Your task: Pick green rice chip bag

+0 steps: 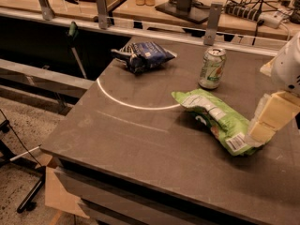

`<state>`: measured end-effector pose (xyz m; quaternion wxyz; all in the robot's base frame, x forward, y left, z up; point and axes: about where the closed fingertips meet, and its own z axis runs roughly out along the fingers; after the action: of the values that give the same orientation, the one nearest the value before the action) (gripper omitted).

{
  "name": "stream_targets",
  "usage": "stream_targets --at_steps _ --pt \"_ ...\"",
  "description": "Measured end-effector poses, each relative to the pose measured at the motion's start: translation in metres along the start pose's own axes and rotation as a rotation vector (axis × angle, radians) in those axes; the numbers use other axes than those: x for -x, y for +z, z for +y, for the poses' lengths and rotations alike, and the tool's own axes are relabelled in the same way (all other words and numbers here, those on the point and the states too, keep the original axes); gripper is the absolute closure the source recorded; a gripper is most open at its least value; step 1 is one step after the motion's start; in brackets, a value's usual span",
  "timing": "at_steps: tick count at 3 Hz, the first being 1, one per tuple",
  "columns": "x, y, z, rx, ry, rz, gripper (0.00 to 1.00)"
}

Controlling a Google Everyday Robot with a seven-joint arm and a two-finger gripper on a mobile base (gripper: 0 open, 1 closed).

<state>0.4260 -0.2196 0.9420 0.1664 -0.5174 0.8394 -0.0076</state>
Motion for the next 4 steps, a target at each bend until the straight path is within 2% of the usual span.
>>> stream_targets --at_steps 1,2,3,4 --pt "0.002 0.021 0.008 0.046 0.106 0.004 0.00" --pt "0.001 0.047 0.018 0.084 0.172 0.022 0.00" --pt "0.000 0.072 0.028 0.132 0.206 0.036 0.02" --pt "0.001 0.088 0.039 0.174 0.197 0.030 0.20"
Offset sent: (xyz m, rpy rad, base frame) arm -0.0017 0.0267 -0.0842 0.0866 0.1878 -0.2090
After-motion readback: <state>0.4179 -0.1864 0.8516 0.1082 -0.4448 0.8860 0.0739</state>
